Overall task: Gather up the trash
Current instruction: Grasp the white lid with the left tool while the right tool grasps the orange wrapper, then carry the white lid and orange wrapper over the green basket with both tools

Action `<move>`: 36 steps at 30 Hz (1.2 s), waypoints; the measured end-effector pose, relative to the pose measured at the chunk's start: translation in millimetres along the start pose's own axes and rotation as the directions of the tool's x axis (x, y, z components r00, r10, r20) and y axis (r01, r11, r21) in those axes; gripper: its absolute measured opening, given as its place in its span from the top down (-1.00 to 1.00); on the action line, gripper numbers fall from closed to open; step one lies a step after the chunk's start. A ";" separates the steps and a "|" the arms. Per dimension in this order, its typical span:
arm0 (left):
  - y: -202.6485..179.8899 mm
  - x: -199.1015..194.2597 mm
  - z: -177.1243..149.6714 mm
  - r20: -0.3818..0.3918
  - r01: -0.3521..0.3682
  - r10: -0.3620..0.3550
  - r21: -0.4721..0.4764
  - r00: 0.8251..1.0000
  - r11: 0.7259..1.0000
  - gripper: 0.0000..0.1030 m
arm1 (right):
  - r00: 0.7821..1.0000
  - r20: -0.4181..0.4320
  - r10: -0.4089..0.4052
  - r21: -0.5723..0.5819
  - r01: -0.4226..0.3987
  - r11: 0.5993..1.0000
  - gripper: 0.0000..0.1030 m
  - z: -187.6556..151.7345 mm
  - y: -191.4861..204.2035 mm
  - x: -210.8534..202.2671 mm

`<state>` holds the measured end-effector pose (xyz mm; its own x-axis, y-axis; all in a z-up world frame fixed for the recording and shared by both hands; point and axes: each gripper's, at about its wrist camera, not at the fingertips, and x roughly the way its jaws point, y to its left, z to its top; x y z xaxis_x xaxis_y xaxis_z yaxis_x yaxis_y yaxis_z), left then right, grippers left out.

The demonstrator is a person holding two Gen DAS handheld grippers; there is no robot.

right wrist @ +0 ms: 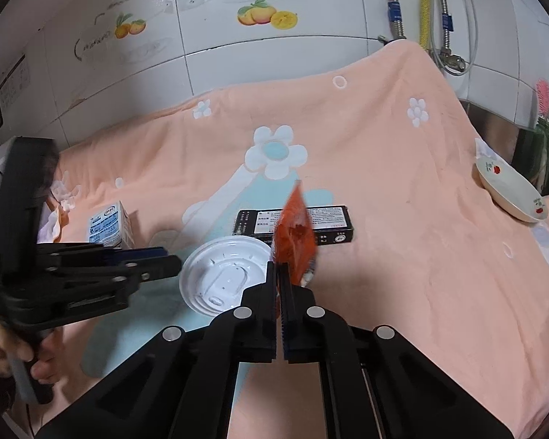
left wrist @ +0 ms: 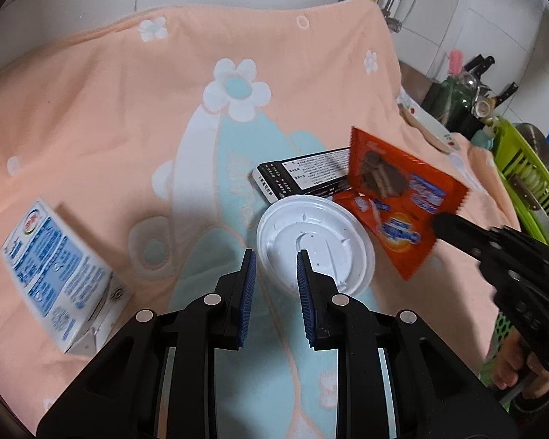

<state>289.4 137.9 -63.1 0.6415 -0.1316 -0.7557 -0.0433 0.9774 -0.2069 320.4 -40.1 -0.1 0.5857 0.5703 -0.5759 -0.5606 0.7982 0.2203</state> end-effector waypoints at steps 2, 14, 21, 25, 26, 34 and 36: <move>0.2 7.2 1.8 -0.010 -0.002 0.002 -0.006 1.000 1.000 0.55 | 1.000 0.011 -0.004 -0.002 0.004 1.000 0.96 -2.1 -1.5 -6.0; 5.9 29.8 4.2 -0.050 0.023 -0.026 -0.054 0.998 0.998 0.55 | 0.999 0.042 -0.017 0.006 0.017 1.000 0.96 -16.2 -11.5 -36.8; 6.9 31.9 0.8 -0.045 0.036 -0.039 -0.064 0.998 0.997 0.83 | 0.998 0.057 -0.019 0.005 0.019 1.000 0.96 -27.7 -10.2 -54.7; 1.3 23.6 -2.5 -0.032 0.036 -0.038 -0.053 0.999 0.998 0.90 | 0.997 0.071 -0.021 0.021 0.019 1.000 0.96 -34.2 -12.8 -68.5; -0.7 20.7 -3.7 -0.026 0.032 -0.033 -0.046 0.999 0.998 0.90 | 0.997 0.073 -0.023 0.024 0.021 1.000 0.96 -35.5 -13.2 -71.3; -23.3 -15.2 -20.6 0.018 0.066 -0.066 -0.007 0.998 0.998 0.92 | 0.994 0.101 -0.041 0.050 0.037 0.998 0.96 -54.8 -16.3 -110.2; -30.1 -24.8 -26.2 0.029 0.078 -0.078 0.005 0.996 0.997 0.92 | 0.993 0.111 -0.048 0.058 0.042 0.997 0.96 -60.1 -16.7 -122.3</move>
<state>254.7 107.4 -54.4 0.6647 -0.2030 -0.7190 0.0108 0.9649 -0.2625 222.9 -134.9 19.3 0.6733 0.5494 -0.4948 -0.5010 0.8311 0.2412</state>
